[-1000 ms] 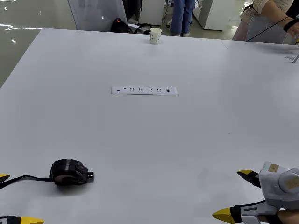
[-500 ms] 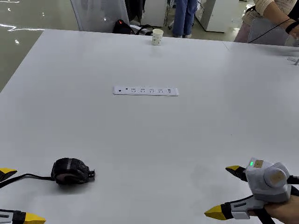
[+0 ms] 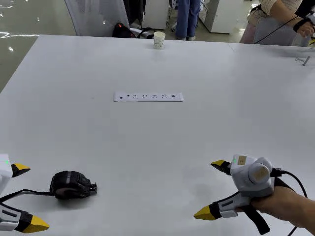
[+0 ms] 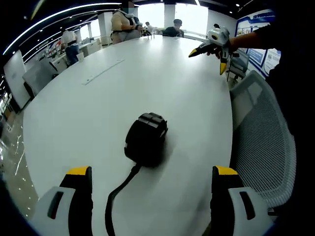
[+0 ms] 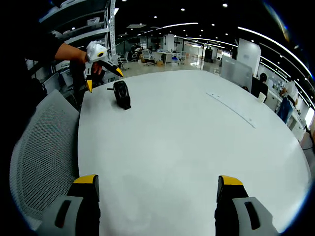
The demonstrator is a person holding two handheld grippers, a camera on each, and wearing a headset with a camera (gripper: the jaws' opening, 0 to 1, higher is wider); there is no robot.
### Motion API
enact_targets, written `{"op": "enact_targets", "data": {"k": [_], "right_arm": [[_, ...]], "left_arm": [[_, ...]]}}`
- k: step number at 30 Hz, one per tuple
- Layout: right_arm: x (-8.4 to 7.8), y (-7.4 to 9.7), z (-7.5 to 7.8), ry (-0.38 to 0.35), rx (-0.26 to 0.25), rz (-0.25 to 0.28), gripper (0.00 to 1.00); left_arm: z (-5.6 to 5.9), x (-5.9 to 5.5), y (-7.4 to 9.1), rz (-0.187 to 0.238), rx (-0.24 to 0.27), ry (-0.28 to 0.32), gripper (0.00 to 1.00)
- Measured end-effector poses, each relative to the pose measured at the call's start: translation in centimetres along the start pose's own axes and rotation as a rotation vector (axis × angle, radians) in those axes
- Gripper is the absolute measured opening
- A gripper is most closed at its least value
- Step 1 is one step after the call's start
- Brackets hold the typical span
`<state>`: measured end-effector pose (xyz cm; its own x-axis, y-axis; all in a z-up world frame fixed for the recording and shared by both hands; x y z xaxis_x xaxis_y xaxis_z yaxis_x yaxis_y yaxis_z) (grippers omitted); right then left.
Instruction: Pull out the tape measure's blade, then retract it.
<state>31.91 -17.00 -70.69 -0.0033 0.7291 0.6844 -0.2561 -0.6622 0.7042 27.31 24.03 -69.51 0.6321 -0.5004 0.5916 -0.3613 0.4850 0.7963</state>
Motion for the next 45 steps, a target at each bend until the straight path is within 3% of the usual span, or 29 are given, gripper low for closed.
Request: {"op": "enact_targets", "data": {"k": [5,9,12,16,18,22,25,30,37,40,43,45], "right_arm": [[1.0,-1.1,0.1,-0.016,0.056,0.014,0.99],[1.2,-2.0,0.2,0.002,0.077,0.014,0.99],[1.7,-2.5,0.2,0.030,0.082,0.034,0.99],[1.7,-3.2,0.1,0.048,0.108,0.029,0.99],[1.7,-3.6,0.0,0.057,0.122,0.024,0.99],[2.1,-4.5,0.0,0.061,0.135,0.027,0.99],[2.6,-4.9,0.0,0.066,0.140,0.031,0.99],[3.2,-5.6,-0.1,0.062,0.148,0.044,0.99],[3.8,-6.7,-0.3,0.078,0.170,0.053,0.99],[4.3,-6.9,-0.4,0.080,0.172,0.064,0.99],[4.7,-7.1,-0.5,0.082,0.177,0.074,0.99],[4.8,-7.4,-0.6,0.092,0.184,0.075,0.99]], "left_arm": [[-0.3,0.1,-0.9,-0.078,0.000,-0.075,0.99],[-0.5,0.2,-1.2,-0.096,-0.002,-0.095,0.99],[-0.2,0.5,-1.4,-0.111,-0.043,-0.087,0.99],[-0.2,0.6,-1.7,-0.151,-0.057,-0.200,0.99],[-0.2,0.7,-1.9,-0.168,-0.063,-0.195,0.99],[0.3,1.3,-2.5,-0.156,-0.106,-0.231,0.99],[0.2,1.4,-3.1,-0.190,-0.107,-0.267,0.99],[0.3,2.5,-4.0,-0.180,-0.117,-0.297,0.99],[1.1,4.2,-5.1,-0.173,-0.161,-0.322,0.83],[0.7,4.2,-5.7,-0.217,-0.135,-0.325,0.78],[0.5,4.6,-6.1,-0.224,-0.121,-0.339,0.67],[0.5,4.8,-6.4,-0.224,-0.127,-0.324,0.65]]}}
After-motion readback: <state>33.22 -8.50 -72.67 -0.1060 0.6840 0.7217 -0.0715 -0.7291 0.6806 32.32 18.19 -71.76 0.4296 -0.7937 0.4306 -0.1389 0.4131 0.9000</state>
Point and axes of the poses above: the centre of the closed fingertips' face, and the gripper's own axes: y roughly backward along the fingers, z roughly to its right, x roughly out of its top, the point moved 5 cm from there along y, roughly backward along the fingers, and after that the axes turned 14 degrees about y, right-handed, at the moved point
